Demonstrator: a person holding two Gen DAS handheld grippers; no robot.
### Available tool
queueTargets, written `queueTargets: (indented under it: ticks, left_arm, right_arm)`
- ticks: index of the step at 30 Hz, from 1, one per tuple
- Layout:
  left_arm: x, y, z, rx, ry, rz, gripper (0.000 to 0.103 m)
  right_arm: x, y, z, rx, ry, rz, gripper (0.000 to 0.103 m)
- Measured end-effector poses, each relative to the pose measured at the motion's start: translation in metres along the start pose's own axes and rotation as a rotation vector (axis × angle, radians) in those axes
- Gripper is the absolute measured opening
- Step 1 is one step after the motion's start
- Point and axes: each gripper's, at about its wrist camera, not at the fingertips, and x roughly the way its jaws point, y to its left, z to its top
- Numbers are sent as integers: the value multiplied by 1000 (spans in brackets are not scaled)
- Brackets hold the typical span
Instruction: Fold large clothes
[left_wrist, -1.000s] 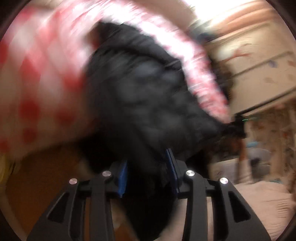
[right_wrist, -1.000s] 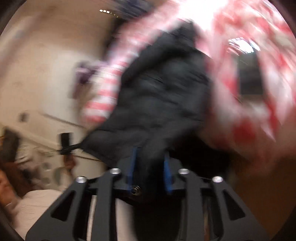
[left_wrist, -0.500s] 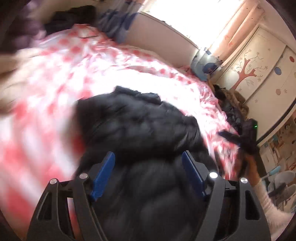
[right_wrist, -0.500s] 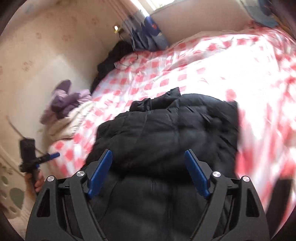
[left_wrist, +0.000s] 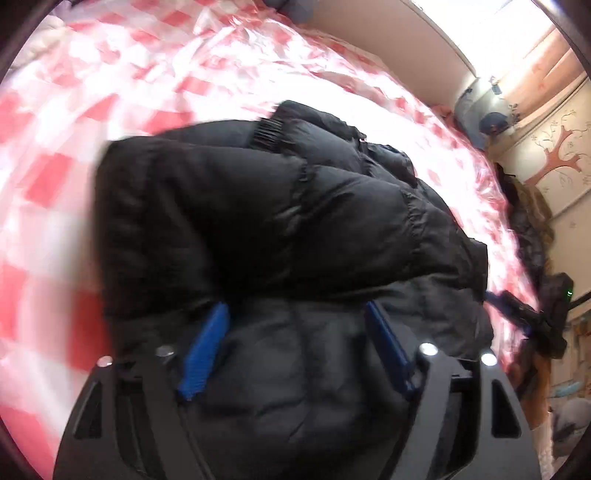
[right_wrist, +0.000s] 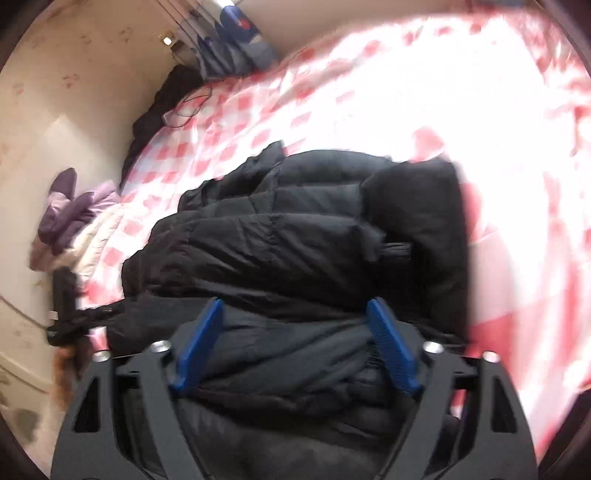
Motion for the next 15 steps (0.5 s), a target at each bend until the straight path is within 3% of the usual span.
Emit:
queueTargets:
  ticks: [1, 2, 3, 5, 7, 8, 11, 15]
  left_arm:
    - [-1, 5, -4, -3, 23, 7, 76]
    - [-4, 9, -6, -18, 34, -5, 76]
    - [-16, 16, -11, -50, 30, -36, 76]
    - [-61, 31, -31, -101, -8, -129, 76]
    - [-107, 45, -62, -72, -9, -198, 78]
    - [-122, 52, -75, -54, -3, -198, 85]
    - [-168, 87, -140, -29, 49, -166, 93]
    - [-176, 134, -225, -158, 173, -266, 94]
  right_arm:
    - [17, -8, -5, -1, 95, -66, 87]
    - [31, -16, -10, 6, 188, -73, 87]
    - [32, -24, -15, 22, 201, -46, 87]
    - [3, -32, -22, 69, 142, 12, 87]
    - [-33, -34, -35, 63, 102, 113, 87]
    - [-55, -37, -50, 52, 100, 151, 91]
    - [-104, -61, -108, 65, 174, 200, 95]
    - [-142, -110, -190, 208, 259, 262, 95]
